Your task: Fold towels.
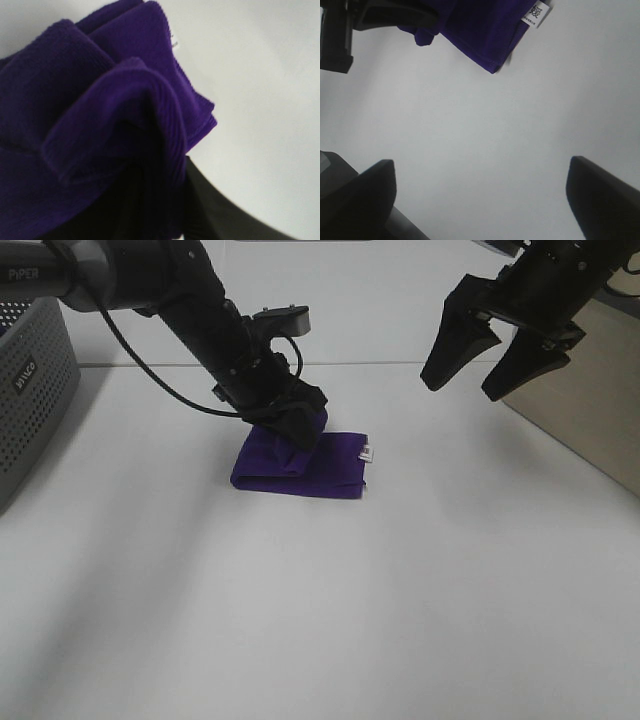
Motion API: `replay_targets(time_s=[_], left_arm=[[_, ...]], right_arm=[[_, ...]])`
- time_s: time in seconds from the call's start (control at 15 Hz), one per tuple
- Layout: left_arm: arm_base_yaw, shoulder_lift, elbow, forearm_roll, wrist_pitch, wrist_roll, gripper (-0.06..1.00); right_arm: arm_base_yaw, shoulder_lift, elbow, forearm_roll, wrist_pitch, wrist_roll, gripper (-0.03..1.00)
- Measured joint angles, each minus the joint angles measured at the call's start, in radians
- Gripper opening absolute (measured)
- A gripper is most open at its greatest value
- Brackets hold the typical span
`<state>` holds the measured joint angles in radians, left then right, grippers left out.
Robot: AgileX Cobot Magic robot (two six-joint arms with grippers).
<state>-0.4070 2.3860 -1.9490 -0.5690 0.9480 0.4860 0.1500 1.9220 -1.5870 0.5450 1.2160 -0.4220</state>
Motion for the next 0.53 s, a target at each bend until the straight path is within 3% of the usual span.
replay_targets(time_s=[0.13, 0.33, 0.53], left_arm=[[-0.024, 0.000, 0.000, -0.119, -0.054, 0.000, 0.56], [-0.034, -0.002, 0.000, -0.247, -0.052, 0.013, 0.67], [-0.007, -0.030, -0.015, -0.182, 0.008, 0.032, 0.67]], right_arm=[[0.000, -0.019, 0.000, 0.000, 0.000, 0.002, 0.89], [0.000, -0.064, 0.000, 0.001, 0.000, 0.001, 0.89], [0.000, -0.076, 0.000, 0.002, 0.000, 0.001, 0.89]])
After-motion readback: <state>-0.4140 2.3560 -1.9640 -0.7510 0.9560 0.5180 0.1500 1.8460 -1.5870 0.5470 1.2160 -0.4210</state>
